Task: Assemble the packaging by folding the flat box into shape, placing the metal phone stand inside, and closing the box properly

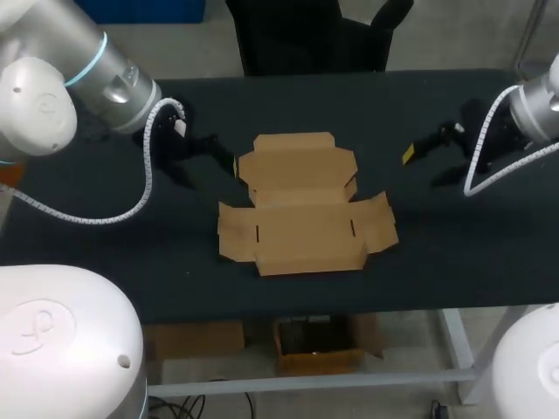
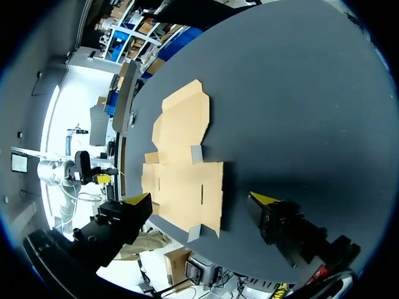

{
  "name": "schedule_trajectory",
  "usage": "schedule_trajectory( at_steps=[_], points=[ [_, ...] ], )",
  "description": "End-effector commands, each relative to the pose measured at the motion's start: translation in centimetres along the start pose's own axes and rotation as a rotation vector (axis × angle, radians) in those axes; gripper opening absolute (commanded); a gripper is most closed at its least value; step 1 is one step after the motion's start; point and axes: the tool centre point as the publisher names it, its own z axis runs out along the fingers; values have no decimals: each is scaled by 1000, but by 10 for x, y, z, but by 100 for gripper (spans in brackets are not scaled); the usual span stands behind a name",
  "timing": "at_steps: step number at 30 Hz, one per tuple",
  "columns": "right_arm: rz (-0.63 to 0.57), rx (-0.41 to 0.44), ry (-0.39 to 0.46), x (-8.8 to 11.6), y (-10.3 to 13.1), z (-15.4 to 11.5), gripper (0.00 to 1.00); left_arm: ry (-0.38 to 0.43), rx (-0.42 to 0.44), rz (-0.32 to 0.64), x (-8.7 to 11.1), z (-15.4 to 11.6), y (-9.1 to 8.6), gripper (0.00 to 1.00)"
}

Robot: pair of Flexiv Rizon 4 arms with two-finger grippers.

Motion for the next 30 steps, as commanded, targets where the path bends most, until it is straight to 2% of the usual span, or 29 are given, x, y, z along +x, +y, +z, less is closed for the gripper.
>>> schedule_trajectory(
  at_steps=[1, 7, 13, 18, 19, 20, 22, 23, 24, 25, 30],
  points=[
    [-2, 14, 77, -2, 2, -2, 100, -2, -3, 0, 0, 0, -1, 100],
    [-2, 14, 77, -2, 2, -2, 100, -2, -3, 0, 0, 0, -1, 100],
    [-58, 45, 94, 8, 29, 14, 100, 33, 14, 43, 5, 0, -12, 100],
    [-45, 72, 104, 7, 45, 31, 100, 68, 18, 81, 4, 0, -24, 100],
    [-43, 73, 108, 6, 47, 34, 93, 68, 19, 82, 4, 0, -27, 100],
    [-40, 77, 126, 4, 48, 36, 74, 75, 21, 88, 3, 0, -29, 100],
    [-32, 73, 132, 2, 50, 41, 72, 86, 23, 93, 1, 0, -33, 100],
    [-33, 76, 147, 1, 51, 42, 67, 94, 23, 96, -1, 1, -36, 100],
    [-31, 75, 146, 0, 52, 44, 55, 104, 22, 99, -2, 1, -38, 100],
    [-29, 74, 146, 0, 54, 45, 49, 103, 21, 100, -2, 1, -40, 100],
    [-27, 79, 134, 2, 58, 57, 49, 110, 13, 111, -4, 3, -52, 100]
  ],
)
